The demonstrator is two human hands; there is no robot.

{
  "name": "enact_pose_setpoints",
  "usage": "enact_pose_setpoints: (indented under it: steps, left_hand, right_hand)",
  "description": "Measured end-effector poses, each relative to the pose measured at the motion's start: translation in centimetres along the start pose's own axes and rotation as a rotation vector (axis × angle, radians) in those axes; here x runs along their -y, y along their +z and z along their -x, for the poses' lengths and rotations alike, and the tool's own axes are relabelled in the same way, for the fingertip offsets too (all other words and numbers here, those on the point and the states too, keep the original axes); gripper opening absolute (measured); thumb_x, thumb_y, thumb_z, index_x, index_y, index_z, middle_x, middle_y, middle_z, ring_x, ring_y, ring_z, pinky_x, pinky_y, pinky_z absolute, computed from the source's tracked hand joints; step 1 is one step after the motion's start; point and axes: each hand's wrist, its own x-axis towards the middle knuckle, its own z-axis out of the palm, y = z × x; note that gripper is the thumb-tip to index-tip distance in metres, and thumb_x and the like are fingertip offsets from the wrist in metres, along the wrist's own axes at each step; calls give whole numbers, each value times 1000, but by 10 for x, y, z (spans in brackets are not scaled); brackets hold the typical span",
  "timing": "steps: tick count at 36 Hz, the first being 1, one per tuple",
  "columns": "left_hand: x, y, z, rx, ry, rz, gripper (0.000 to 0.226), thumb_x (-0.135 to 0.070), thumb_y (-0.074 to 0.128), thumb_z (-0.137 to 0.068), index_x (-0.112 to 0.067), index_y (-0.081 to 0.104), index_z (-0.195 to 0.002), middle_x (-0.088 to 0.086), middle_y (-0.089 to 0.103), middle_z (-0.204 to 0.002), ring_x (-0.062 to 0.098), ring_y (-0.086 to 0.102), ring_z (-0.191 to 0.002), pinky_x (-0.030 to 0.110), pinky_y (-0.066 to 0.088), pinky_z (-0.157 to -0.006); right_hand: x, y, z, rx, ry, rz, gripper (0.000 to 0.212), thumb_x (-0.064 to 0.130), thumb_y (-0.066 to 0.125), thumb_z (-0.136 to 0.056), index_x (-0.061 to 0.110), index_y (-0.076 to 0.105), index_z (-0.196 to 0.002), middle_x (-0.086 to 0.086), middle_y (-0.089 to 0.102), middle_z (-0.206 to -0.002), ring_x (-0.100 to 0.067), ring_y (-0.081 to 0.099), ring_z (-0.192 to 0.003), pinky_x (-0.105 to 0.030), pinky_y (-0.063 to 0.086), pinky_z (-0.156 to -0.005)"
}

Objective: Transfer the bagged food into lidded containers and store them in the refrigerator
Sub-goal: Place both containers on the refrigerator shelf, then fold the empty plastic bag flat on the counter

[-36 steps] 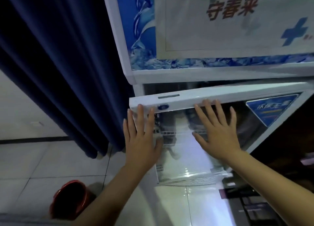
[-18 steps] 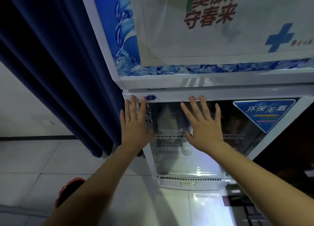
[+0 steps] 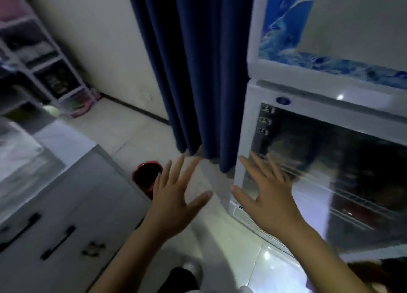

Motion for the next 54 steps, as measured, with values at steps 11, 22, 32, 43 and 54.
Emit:
enact_pose_setpoints:
  steps: [11, 22, 32, 43, 54]
  left_hand:
    - [98, -57, 139, -69, -555, -81, 76, -90, 17, -73, -67, -8, -141, -15, -10, -166, 15, -14, -153, 45, -2, -125]
    - [233, -106, 191, -198, -597, 34, 69, -88, 23, -76, -77, -17, -130, -14, -11, -167, 13, -14, -153, 42, -2, -123]
    - [361, -142, 231, -265, -627, 175, 80, -74, 44, -87, -62, -6, -148, -15, -13, -166, 15, -15, -153, 46, 3, -125]
    - [449, -204, 207, -419, -653, 328, 69, -55, 52, -95, -67, 2, -140, -17, -2, -166, 11, -3, -154, 43, 12, -125]
    - [545, -337, 76, -378, -756, 321, 51, -32, 58, -99, -46, 42, -145, -9, 21, -165, 10, 15, -152, 41, 22, -122]
  right_hand:
    - [119, 112, -8, 378, -294, -34, 87, 89, 15, -70, 57, 5, -150, 19, 0, -165, -11, -9, -151, -47, 4, -120]
    - [245, 181, 5, 394, -277, -37, 69, 80, 35, -79, 67, 12, -142, 23, 1, -164, -6, -7, -151, -44, 4, -121]
    - [335, 265, 1, 418, -224, -43, 53, 67, 50, -86, 75, 15, -125, 22, 10, -162, -5, 1, -150, -44, 12, -122]
    - [417, 287, -100, 384, -287, -129, 58, 77, 46, -69, 70, 32, -125, 31, 22, -152, 0, 15, -145, -36, 18, -120]
    - [502, 359, -282, 593, -430, 0, 65, 71, 45, -85, 56, 28, -146, 13, 14, -165, -12, -1, -152, -44, 7, -123]
